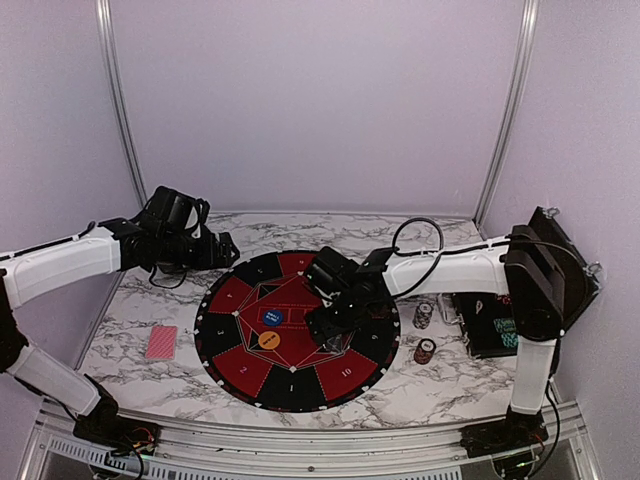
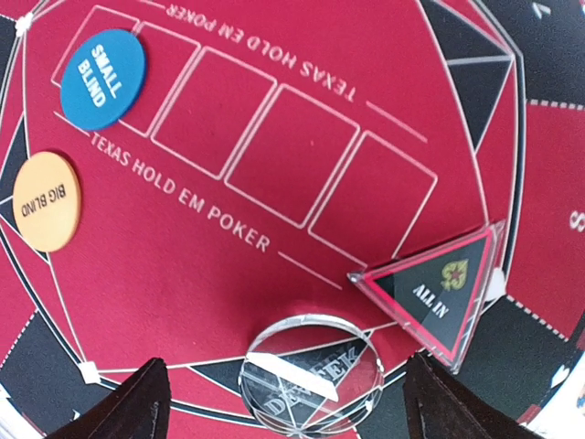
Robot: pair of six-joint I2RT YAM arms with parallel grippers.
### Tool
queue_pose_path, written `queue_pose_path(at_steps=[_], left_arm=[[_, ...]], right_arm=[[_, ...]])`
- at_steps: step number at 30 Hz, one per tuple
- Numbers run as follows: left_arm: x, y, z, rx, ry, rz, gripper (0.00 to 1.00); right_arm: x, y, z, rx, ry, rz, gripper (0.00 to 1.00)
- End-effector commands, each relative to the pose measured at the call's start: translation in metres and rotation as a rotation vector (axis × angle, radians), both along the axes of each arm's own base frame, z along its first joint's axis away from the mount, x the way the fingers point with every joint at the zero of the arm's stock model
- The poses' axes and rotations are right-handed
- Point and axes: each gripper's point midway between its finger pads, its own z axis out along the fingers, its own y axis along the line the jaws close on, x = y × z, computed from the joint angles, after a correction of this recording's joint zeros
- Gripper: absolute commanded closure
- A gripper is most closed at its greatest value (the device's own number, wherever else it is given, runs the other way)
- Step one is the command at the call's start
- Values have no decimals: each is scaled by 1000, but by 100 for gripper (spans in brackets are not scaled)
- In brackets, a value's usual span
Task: Distribute texas hold em gaming equipment
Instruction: Move the dealer button to position 10, then move the big blind button to the poker table mat.
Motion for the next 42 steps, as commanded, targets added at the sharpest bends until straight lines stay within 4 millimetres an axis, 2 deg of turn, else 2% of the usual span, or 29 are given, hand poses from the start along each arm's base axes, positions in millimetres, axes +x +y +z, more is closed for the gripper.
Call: queue_pose_path(at_steps=[1,5,11,17,22,25,30,34,38,42], left_arm=[[-24,-14,-37,52,122,-46,1],[-38,-33,-65,152,190,-88,1],[-44,-55,-100,236,269,-92,6],[-35,-82,-112,291,278,-92,10],[-23,-90,-123,332,288,-84,15],[-25,-93,-131,349,314,-100,17],[-50,-82,-130,360,345,-131,18],[-75,-82,-127,323,379,-186,20],[-99,-85,-133,308,424,-225,25],[-113,-91,-145,315,452,-262,30]], right_arm=[[24,0,33,47,-94,-26,15],[40,-14,44,72,-134,-73,16],[61,-41,59,113,-186,-129,17],[67,-56,62,135,-204,-125,17],[67,-57,64,137,-210,-108,17],[67,-59,66,138,-216,-108,17],[66,-65,62,134,-211,-116,17],[66,-67,54,121,-193,-114,18],[67,-68,53,111,-194,-118,18],[67,-69,54,115,-194,-129,18]])
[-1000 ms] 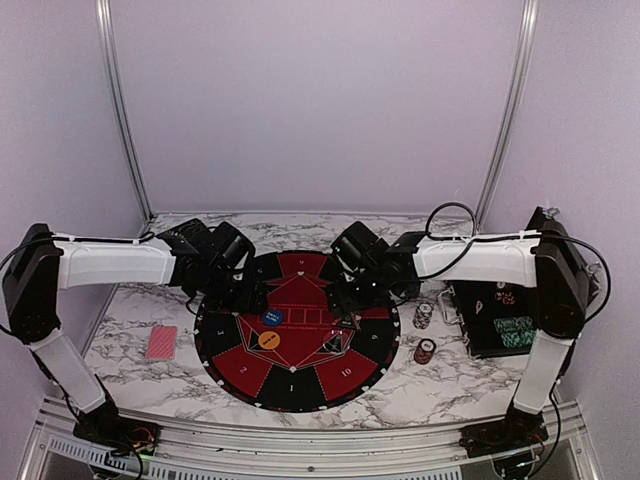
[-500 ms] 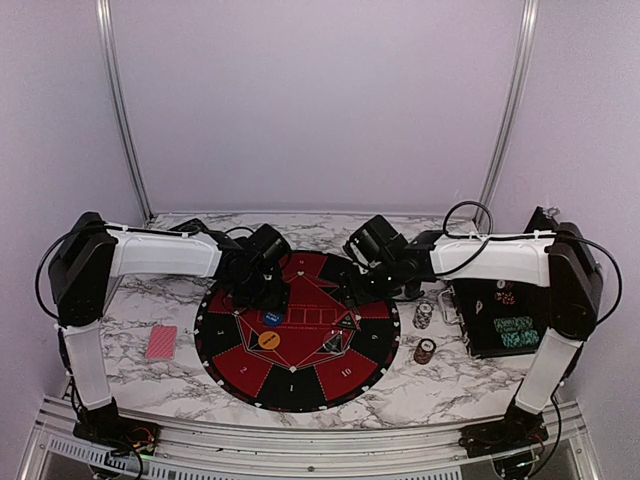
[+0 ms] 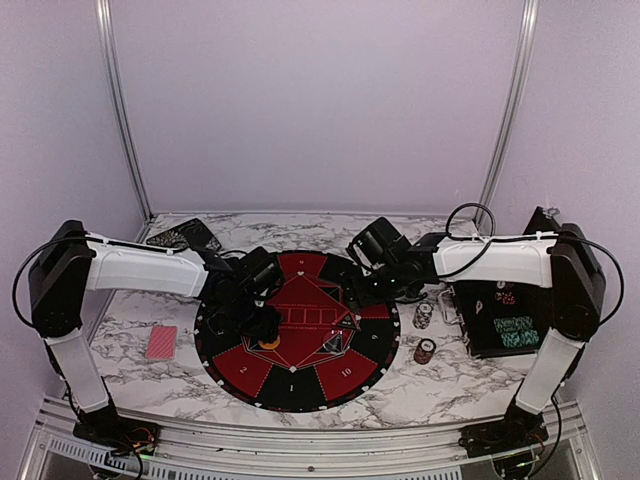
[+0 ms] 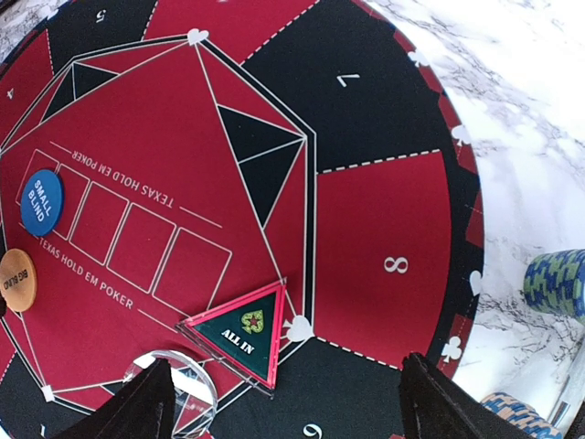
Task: Distribute texas hold em gaming equipment
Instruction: Move the big blind button to the poker table mat.
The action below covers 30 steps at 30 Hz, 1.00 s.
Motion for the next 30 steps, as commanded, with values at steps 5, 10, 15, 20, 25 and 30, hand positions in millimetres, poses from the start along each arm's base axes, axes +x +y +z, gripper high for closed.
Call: queue_pose_path(at_steps=[5,10,15,20,25,30], left_arm=[[-23,-9,-16,-10,80,-41,34],[-20,-11,-24,4,87,-41,40],[-21,-8,-33,25,95,-46,42],[-20,-12,-36,27,94,-67,45],[-18,-21,-36,20,91,-95,51],[-18,-30,-40,25,89,-123,54]], right_arm=[[4,-1,9,23,-17,-14,18],[2,-3,10,28,-20,-17,18],[2,-4,10,26,-22,-20,18],[1,-5,10,26,-23,-21,18],[1,-7,11,22,-26,-29,18],[1,-9,11,17,-28,-33,18]])
